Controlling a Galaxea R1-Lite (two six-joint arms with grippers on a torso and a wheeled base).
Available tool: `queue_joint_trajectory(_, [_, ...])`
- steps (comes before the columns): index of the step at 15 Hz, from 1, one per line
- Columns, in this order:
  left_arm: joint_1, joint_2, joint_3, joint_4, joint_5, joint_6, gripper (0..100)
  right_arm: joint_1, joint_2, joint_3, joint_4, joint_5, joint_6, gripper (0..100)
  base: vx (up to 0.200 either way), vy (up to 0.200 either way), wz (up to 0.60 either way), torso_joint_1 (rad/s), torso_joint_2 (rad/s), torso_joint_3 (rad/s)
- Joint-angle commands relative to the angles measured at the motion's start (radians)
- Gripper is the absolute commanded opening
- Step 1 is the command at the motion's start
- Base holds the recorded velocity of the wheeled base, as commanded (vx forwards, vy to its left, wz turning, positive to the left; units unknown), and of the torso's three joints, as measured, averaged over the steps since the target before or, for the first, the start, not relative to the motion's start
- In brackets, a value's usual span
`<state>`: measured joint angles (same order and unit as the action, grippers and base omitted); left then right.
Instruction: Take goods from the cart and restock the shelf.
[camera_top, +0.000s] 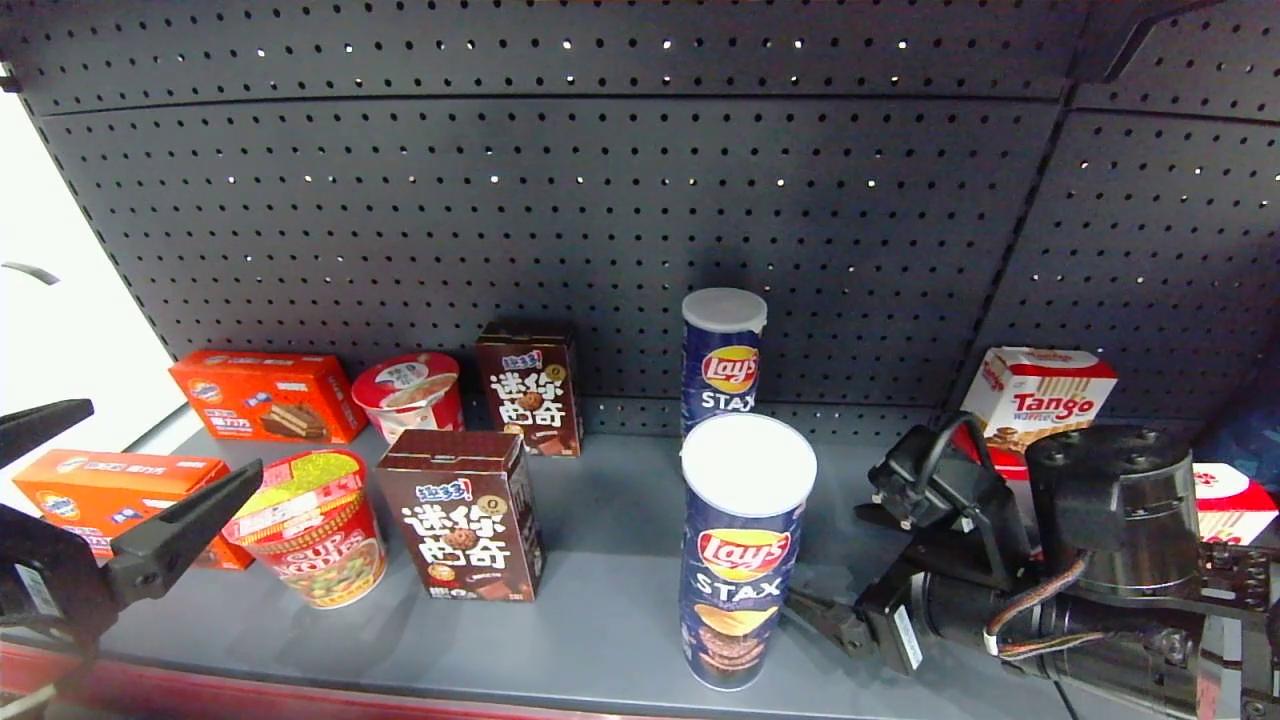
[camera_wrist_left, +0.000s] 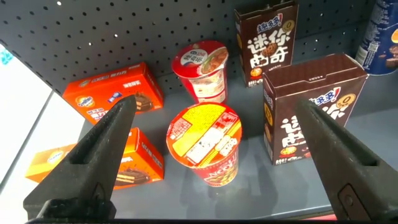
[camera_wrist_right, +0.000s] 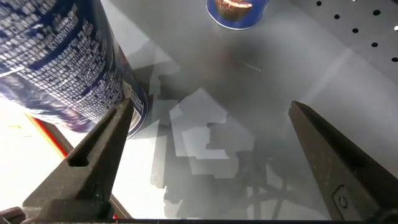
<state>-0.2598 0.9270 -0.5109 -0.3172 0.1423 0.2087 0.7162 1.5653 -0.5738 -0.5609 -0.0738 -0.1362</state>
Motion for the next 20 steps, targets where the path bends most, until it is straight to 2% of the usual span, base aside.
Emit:
queue_joint_trajectory(1, [0.004,-0.002,0.0,0.0,0.0,0.0,100,0.0,0.001,0.0,-0.001,0.0,0.0,100,0.0,0.0,0.0,0.0,0.0,0.0])
queue_joint_trajectory(15, [0.01,-0.028,0.035,0.0,0.002,-0.002,100,0.002,-0.011,-0.004,-0.017,-0.012,0.001,100,0.0,0.0,0.0,0.0,0.0,0.0])
queue_joint_trajectory(17, [0.01,-0.048,0.04,0.003,0.002,-0.025,100,-0.006,-0.065,-0.049,-0.019,-0.02,0.003,100,0.0,0.0,0.0,0.0,0.0,0.0])
queue_joint_trajectory(20, [0.011,-0.126,0.124,0.003,0.005,-0.032,100,-0.063,-0.183,-0.089,-0.017,-0.053,0.01,100,0.0,0.0,0.0,0.0,0.0,0.0])
